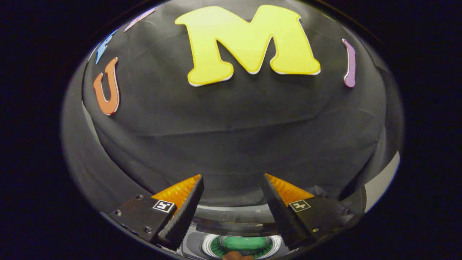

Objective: Put the clothes into the washing machine and then close the washing machine lid.

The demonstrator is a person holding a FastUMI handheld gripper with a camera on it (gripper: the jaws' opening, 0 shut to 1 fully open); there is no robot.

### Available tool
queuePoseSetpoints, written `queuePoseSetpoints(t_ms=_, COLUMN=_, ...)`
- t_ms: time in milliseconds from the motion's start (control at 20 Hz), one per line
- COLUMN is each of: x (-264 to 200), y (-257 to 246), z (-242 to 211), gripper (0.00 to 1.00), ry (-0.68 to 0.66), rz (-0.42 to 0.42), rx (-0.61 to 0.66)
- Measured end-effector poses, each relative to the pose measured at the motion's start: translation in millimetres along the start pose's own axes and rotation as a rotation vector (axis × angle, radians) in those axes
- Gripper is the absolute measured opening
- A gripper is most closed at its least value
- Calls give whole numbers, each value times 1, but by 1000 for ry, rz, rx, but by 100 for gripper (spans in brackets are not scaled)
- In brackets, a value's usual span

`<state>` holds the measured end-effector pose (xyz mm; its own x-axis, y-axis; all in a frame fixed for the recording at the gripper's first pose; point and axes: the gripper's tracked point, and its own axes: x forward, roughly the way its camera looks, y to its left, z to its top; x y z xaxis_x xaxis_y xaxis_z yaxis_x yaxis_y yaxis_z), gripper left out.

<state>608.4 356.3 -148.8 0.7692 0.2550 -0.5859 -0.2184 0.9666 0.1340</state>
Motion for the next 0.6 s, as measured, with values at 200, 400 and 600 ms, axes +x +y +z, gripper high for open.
queuePoseSetpoints(t_ms=200, x=2, y=-2, z=-5, gripper=100, ry=13, rz=-29, rx=-10)
queuePoseSetpoints(t_ms=400, x=3, y=-3, z=-15, gripper=100, ry=41, rz=-33, rx=-32)
queuePoseSetpoints(t_ms=600, x=7, y=-8, z=-21, gripper=100, ry=40, rz=-43, rx=-91)
